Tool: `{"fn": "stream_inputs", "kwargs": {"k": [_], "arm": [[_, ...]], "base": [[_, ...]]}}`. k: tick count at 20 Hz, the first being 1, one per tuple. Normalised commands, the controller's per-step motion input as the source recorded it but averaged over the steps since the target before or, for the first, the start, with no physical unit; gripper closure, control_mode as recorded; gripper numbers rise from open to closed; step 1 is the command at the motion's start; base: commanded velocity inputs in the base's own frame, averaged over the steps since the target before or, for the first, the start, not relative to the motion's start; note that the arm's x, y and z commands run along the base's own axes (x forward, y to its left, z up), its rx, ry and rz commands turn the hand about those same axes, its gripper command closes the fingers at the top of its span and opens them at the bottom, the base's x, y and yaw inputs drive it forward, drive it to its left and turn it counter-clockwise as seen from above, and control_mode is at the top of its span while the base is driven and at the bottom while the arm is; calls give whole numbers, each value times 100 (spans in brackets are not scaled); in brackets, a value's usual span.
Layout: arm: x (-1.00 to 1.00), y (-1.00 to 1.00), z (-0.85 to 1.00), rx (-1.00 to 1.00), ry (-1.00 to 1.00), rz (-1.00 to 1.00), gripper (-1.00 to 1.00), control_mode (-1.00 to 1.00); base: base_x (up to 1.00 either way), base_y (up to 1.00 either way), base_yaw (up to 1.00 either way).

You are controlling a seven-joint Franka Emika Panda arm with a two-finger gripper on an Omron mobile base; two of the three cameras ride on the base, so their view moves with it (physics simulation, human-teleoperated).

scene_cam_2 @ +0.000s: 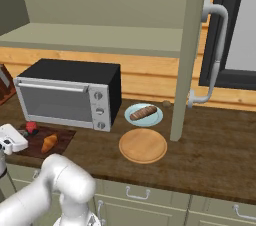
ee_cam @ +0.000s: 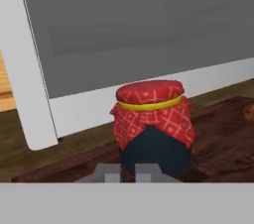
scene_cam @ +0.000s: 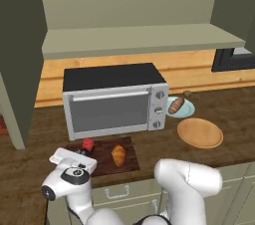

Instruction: From the different types of pastries on the counter, select a croissant and place it on the cutting board. Then retrieve a jar of jam from the cabinet and place it alongside the croissant on the cutting board.

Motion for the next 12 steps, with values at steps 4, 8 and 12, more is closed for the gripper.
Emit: {"fn": "stream_inputs", "kwargs": {"k": [4,8,12], "arm": [[-63,6,-3,0,-6,0,-100,-100],[-100,0,3,5,-10,0,-100,-100],[-100,-2,85,14,0,7,-100,-100]], "base": [[0,0,0],[0,0,0],[0,0,0]]}}
